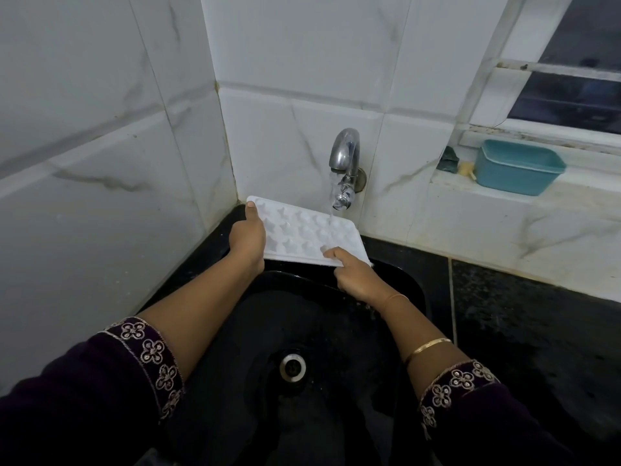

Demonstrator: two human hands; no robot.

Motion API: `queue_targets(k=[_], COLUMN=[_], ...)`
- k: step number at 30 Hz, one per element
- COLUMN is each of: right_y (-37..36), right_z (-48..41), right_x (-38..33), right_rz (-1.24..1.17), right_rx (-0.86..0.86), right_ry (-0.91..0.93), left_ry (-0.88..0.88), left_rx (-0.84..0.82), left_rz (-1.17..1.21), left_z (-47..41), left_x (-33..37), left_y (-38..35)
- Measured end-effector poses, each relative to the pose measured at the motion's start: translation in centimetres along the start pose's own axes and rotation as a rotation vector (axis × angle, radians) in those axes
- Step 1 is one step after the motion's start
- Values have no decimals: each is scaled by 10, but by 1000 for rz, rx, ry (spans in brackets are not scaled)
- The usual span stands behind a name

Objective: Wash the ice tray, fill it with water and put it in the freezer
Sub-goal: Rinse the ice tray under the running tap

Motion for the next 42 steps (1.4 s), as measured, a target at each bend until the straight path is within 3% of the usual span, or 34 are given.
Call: queue_targets(k=[4, 10, 12, 15, 17, 25, 29, 32, 36, 42], right_y=[1, -6, -1, 6, 6, -7, 6, 6, -4, -15], right_z=[-3, 0, 0, -6, -5, 1, 0, 0, -9, -14], right_x=[-2, 7, 5, 3, 1, 6, 12, 14, 7, 2], right_rz=[164, -132, -43, 289, 321, -327, -636, -375, -105, -52], right_rx=[52, -52, -45, -6, 13, -60, 132, 157, 133, 57], right_ry=[61, -90, -64, 33, 65, -97, -84, -112, -3, 25], left_ry=[36, 6, 5, 38, 49, 25, -18, -23, -13, -68], left_rx=[-12, 17, 10, -25, -37, -16, 3, 20, -15, 65], left_rz=[10, 8, 1, 12, 32, 30, 29, 37, 48, 33], left_z=[1, -1, 0, 2, 3, 4, -1, -6, -7, -2], left_x=[-5, -1, -2, -6, -5, 2, 3, 7, 12, 22], left_y=[-3, 0, 2, 0, -1, 7, 13, 22, 27, 39])
Point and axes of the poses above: each hand's wrist, its own z-axis away from the middle knuckle, its own y-axis out of the back of the hand, x = y × z, the point moved 6 cm from there along -z, towards the middle knuckle, and after that the axes turned 8 degrees about y, right-handed, at the moved point
